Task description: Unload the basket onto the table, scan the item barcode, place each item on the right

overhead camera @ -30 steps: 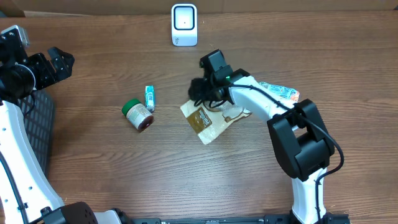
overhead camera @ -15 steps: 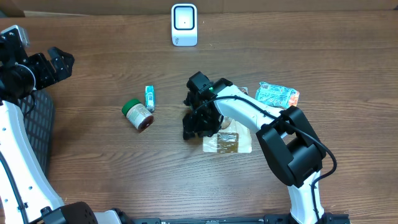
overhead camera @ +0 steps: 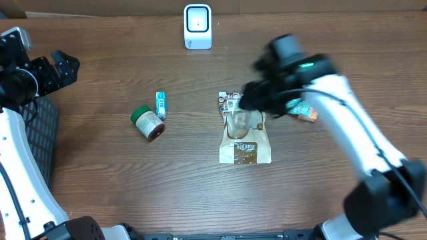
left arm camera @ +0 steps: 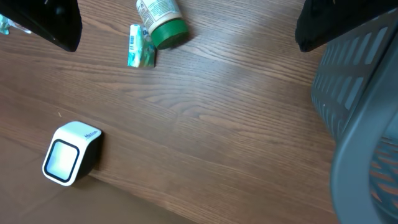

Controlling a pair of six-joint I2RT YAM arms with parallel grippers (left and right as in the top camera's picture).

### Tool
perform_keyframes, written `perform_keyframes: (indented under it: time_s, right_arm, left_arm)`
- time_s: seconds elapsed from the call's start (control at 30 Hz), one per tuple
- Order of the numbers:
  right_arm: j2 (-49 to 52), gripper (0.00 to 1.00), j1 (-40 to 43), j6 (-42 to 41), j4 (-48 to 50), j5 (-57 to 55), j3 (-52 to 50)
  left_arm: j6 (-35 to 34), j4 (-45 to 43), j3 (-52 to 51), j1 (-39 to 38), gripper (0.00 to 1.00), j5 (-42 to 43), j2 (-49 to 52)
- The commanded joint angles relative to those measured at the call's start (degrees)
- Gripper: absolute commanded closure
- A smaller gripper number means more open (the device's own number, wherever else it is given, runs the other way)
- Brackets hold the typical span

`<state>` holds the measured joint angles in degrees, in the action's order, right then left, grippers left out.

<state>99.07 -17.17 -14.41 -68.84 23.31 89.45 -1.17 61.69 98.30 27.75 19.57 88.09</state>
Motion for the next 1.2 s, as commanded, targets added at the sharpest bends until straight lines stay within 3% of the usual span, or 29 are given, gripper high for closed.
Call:
perform_keyframes:
  time_s: [0.0, 0.17, 0.4, 0.5, 0.6, 0.73, 0.83, 0.87, 0.9, 0.93, 1.0, 1.17]
  right_arm:
    - [0.04, 0.37, 6.99, 3.89, -1.99, -2.69, -0.48]
    - [0.07, 0.32, 11.85, 5.33, -0.07, -2.69, -4.76]
    - [0.07, 0.24, 12.59, 5.33, 5.09, -2.73, -10.14]
    - [0.07, 0.23, 12.81, 5.35, 4.9, -3.39, -10.38]
    - [0.07, 0.12, 12.81, 5.33, 4.17, -4.44, -10.38]
    - [0.07, 0.07, 12.81, 5.31, 3.85, -4.39, -10.38]
    - [0.07, 0.06, 12.81, 5.31, 4.28, -4.37, -10.38]
    - [0.07, 0.06, 12.81, 5.31, 4.52, -4.35, -10.4]
    - [0.07, 0.06, 12.81, 5.33, 4.74, -4.33, -10.45]
    - [0.07, 0.08, 12.81, 5.33, 5.11, -4.31, -10.56]
    - [0.07, 0.17, 12.81, 5.33, 5.84, -4.15, -10.99]
    - [0.07, 0.53, 12.81, 5.31, 8.17, -3.45, -14.16]
  left_arm:
    - [-0.31, -0.04, 0.96, -0.39, 0.0, 0.83, -0.35]
    - [-0.31, -0.04, 0.96, -0.39, 0.01, 0.83, -0.35]
    - [-0.92, -0.5, 0.96, -0.42, 0.0, 1.09, -0.35]
    - [-8.28, -0.92, 0.96, -0.42, 0.0, 5.31, -0.35]
    - [-18.43, -0.22, 0.96, -0.46, 0.01, 13.88, -0.35]
    - [-17.7, 0.55, 0.92, -1.9, 0.0, 16.83, -0.24]
    - [-9.55, 1.57, 0.28, -6.32, 0.35, 17.09, -0.24]
    - [-7.43, 1.81, -0.11, -8.17, 0.54, 17.07, -0.24]
    - [-5.79, 1.95, -0.76, -10.51, 0.8, 16.72, -0.24]
    - [-5.62, 1.97, -1.46, -12.57, 0.96, 15.74, -0.24]
    - [-5.64, 1.42, -3.43, -17.75, 0.96, 12.85, -0.24]
    - [-5.53, -2.49, -9.97, -30.47, 0.96, 6.78, -0.24]
